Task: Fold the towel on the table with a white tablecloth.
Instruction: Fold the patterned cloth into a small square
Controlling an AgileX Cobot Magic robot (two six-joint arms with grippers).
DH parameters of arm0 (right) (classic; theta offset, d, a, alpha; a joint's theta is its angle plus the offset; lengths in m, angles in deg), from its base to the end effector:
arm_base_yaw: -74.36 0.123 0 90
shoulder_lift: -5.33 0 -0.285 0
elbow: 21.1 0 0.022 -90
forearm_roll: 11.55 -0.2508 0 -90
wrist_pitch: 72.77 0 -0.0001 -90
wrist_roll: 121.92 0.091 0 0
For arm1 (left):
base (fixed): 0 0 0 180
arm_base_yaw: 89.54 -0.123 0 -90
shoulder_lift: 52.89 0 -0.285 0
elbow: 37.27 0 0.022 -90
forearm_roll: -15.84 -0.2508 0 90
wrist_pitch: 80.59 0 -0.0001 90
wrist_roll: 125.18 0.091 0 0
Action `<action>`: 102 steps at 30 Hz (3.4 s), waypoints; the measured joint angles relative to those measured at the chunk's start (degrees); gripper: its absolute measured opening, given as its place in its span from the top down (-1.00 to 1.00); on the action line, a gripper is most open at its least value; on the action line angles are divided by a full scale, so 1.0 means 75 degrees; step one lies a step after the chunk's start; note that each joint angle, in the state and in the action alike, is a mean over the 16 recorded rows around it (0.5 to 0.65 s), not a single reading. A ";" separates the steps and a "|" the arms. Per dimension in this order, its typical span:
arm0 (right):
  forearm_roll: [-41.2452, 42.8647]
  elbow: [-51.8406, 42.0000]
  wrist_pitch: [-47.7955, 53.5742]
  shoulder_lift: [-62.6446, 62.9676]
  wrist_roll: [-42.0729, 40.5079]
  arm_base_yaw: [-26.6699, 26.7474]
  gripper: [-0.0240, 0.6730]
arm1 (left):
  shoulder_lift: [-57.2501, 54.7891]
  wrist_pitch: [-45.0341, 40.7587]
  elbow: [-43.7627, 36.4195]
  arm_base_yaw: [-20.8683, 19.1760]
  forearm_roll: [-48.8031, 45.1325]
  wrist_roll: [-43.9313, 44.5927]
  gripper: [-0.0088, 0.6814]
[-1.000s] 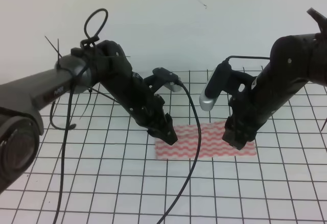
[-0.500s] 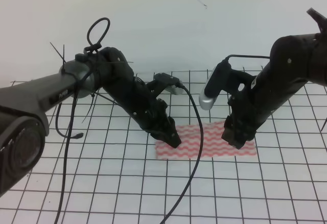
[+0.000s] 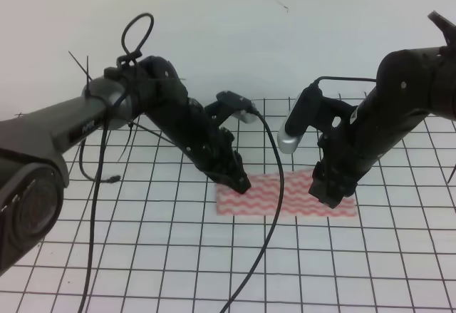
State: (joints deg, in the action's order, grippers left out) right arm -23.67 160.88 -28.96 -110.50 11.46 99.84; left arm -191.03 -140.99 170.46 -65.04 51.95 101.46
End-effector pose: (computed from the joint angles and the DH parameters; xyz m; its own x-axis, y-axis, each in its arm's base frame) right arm 0.3532 0.1830 0.2153 -0.3642 -0.8455 -0.3905 -0.8862 0.4435 -0.1337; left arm 0.4126 -0.2393 0.1707 -0.5713 0.6862 -0.4502 0.8206 0.4682 -0.3278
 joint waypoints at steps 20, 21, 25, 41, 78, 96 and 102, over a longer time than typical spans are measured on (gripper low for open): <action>-0.0012 -0.0003 -0.0038 0.0015 0.0000 0.0000 -0.01 | -0.0125 0.0025 0.0385 -0.0009 -0.0497 -0.0106 0.54; -0.0020 -0.0003 -0.0058 0.0015 0.0000 0.0000 -0.01 | -0.0100 0.0009 0.0384 -0.0011 -0.0483 -0.0121 0.48; -0.0128 -0.0007 -0.0201 0.0006 -0.0004 0.0000 -0.01 | 0.0033 0.0002 0.0383 -0.0030 -0.0533 -0.0240 0.23; -0.0849 -0.0013 -0.1179 -0.0815 -0.0250 0.0000 0.20 | -0.0003 0.0403 0.0404 -0.0216 -0.0873 -0.0752 0.22; -0.0662 -0.0013 -0.1417 -0.1502 -0.0258 0.0000 0.93 | -0.0127 -0.0083 0.0404 -0.0308 0.0230 -0.0594 0.34; -0.0620 -0.0013 -0.1415 -0.1511 -0.0256 0.0000 0.93 | -0.0393 0.0514 0.0426 -0.0028 -0.0670 -0.0866 0.35; -0.0607 -0.0002 -0.1450 -0.1581 -0.0213 -0.0003 0.93 | -0.0304 0.0257 0.0446 0.0006 -0.0660 -0.0778 0.35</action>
State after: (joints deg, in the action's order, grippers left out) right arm -28.23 160.87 -39.83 -122.36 9.86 99.82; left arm -193.31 -139.06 173.80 -64.99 47.00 95.63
